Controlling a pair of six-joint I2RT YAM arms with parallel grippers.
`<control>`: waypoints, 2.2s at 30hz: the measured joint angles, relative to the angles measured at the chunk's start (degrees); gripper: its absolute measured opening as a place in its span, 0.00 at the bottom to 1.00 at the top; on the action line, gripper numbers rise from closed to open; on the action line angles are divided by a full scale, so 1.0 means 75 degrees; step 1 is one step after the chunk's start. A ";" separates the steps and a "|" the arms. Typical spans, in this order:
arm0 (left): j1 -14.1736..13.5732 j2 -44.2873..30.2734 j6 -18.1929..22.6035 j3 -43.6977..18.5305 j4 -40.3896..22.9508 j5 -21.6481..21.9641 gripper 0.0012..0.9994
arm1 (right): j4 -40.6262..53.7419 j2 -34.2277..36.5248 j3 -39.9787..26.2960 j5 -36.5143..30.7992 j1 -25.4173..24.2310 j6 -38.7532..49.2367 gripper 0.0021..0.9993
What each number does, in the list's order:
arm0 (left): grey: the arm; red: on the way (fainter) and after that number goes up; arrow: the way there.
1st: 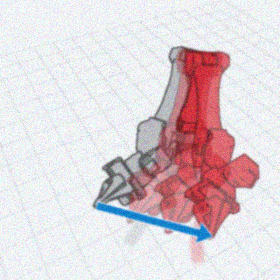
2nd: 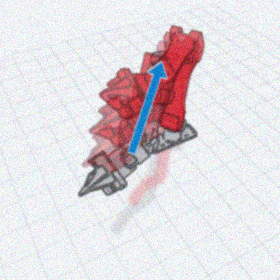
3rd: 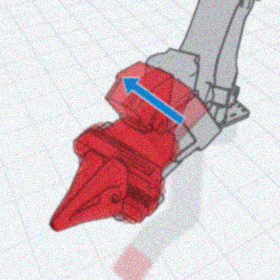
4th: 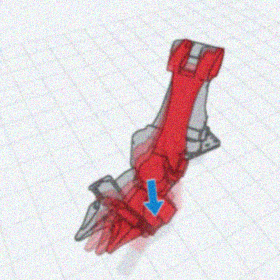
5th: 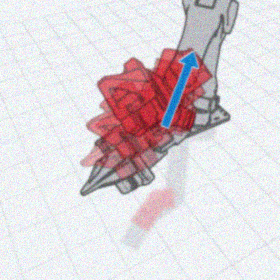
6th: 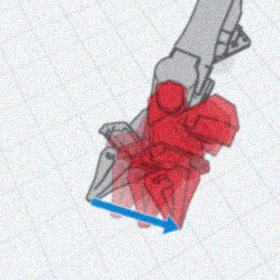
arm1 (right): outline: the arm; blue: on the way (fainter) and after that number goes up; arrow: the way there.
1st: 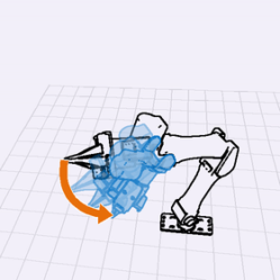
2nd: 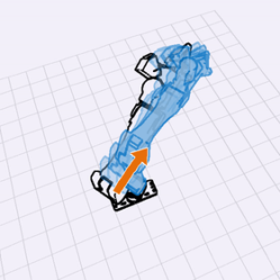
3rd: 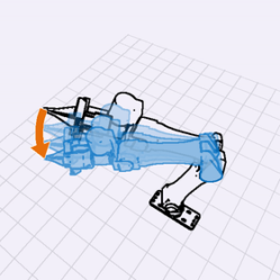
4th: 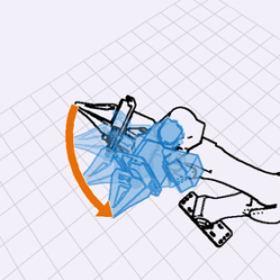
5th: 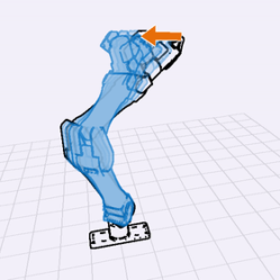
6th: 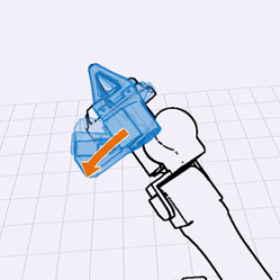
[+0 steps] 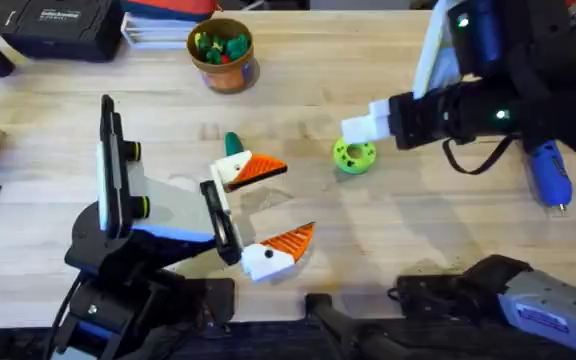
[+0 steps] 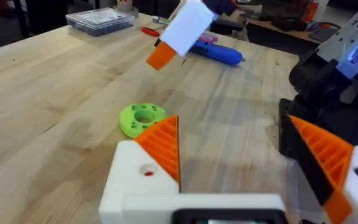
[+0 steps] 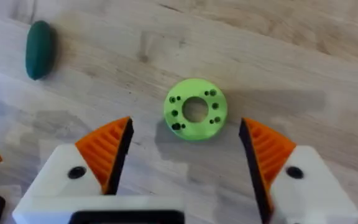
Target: Pick up the gripper from the table and insert it into the empty holder that is missing its gripper. Then pick up a screw, insert it into the mounting hole, and use the screwdriver to tighten it. Finally, clean up the table by picking up the vegetable and placing it into the bucket.
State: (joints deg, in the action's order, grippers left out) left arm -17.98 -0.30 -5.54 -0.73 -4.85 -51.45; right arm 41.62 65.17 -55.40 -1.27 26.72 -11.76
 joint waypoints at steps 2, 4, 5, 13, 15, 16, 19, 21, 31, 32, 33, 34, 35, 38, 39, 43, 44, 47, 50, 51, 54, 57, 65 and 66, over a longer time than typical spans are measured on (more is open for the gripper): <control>0.0000 -0.0003 0.0000 0.0000 -0.0001 -0.0001 0.99 | 0.0066 0.0015 0.0003 -0.0094 0.0216 0.0102 1.00; 0.0000 -0.0002 0.0000 0.0000 -0.0001 -0.0001 0.99 | 0.0063 0.0066 0.0027 -0.0177 0.0400 0.0173 1.00; 0.0000 0.0000 0.0000 0.0000 -0.0001 -0.0001 0.99 | 0.0054 0.0111 0.0070 -0.0214 0.0493 0.0197 1.00; 0.0000 -0.0002 0.0000 0.0000 -0.0001 -0.0001 0.99 | 0.0080 0.0939 0.0396 -0.0338 0.1041 0.0206 0.65; 0.0000 0.0000 0.0000 0.0000 -0.0001 0.0001 0.99 | 0.0069 0.1193 0.0396 -0.0342 0.1175 0.0206 0.64; 0.0000 0.0000 0.0000 0.0000 -0.0001 0.0000 0.99 | 0.0055 0.1318 0.0396 -0.0342 0.1225 0.0206 0.61; 0.0000 -0.0001 0.0000 0.0000 -0.0001 -0.0001 0.99 | -0.0038 0.1723 0.0396 -0.0342 0.1318 0.0206 0.52; 0.0000 -0.0003 0.0000 0.0000 -0.0001 -0.0001 0.99 | -0.0128 0.1975 0.0396 -0.0342 0.1323 0.0206 0.48; 0.0000 -0.0001 0.0000 0.0000 -0.0001 -0.0001 0.99 | -0.0550 0.2524 0.0396 -0.0359 0.1323 0.0206 0.35; 0.0000 -0.0003 0.0000 0.0000 -0.0001 -0.0001 0.99 | -0.0560 0.2551 0.0396 -0.0406 0.1323 0.0203 0.35; 0.0000 -0.0003 0.0000 0.0000 -0.0001 -0.0001 0.99 | -0.0558 0.2577 0.0396 -0.0465 0.1323 0.0203 0.35; 0.0000 0.0000 0.0000 0.0000 -0.0001 -0.0001 0.99 | -0.0557 0.2596 0.0396 -0.0520 0.1323 0.0203 0.35; 0.0000 0.0000 0.0000 0.0000 -0.0001 -0.0001 0.99 | -0.0555 0.2613 0.0396 -0.0551 0.1323 0.0203 0.35; 0.0000 -0.0001 -0.0001 0.0000 0.0000 -0.0001 0.99 | -0.0580 0.2615 0.0399 -0.0653 0.1321 0.0203 0.34; 0.0000 -0.0003 0.0000 0.0000 -0.0001 -0.0001 0.99 | -0.0584 0.2617 0.0399 -0.0669 0.1323 0.0203 0.32; 0.0000 0.0000 0.0000 0.0000 -0.0001 -0.0001 0.99 | -0.0632 0.2617 0.0399 -0.0693 0.1323 0.0120 0.20; 0.0000 -0.0002 0.0000 0.0000 -0.0001 -0.0001 0.99 | -0.0641 0.2616 0.0399 -0.0699 0.1323 0.0104 0.20; 0.0000 -0.0003 0.0000 0.0000 -0.0001 -0.0001 0.99 | -0.0637 0.2617 0.0399 -0.0713 0.1323 0.0080 0.19; 0.0000 -0.0002 0.0000 0.0000 -0.0001 -0.0001 0.99 | -0.0645 0.2684 0.0399 -0.0715 0.1323 0.0059 0.19; 0.0000 -0.0003 -0.0002 0.0000 -0.0001 -0.0001 0.99 | -0.0643 0.2737 0.0399 -0.0722 0.1323 0.0054 0.19; 0.0000 -0.0001 0.0000 0.0000 -0.0001 -0.0001 0.99 | -0.0654 0.2763 0.0399 -0.0766 0.1323 0.0056 0.16; 0.0000 -0.0002 0.0000 0.0000 -0.0001 -0.0001 0.99 | -0.0690 0.2763 0.0399 -0.0879 0.1314 0.0017 0.01; 0.0000 -0.0001 0.0000 0.0000 0.0000 -0.0001 0.99 | -0.0452 0.2763 0.0326 -0.0890 0.1317 0.0004 0.01; 0.0000 -0.0003 0.0000 0.0000 -0.0001 -0.0001 0.99 | -0.0355 0.2763 0.0300 -0.0882 0.1317 0.0005 0.01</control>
State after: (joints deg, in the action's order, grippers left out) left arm -17.98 -0.32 -5.54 -0.73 -4.86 -51.46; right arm 38.95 85.89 -53.14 -7.88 36.60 -11.73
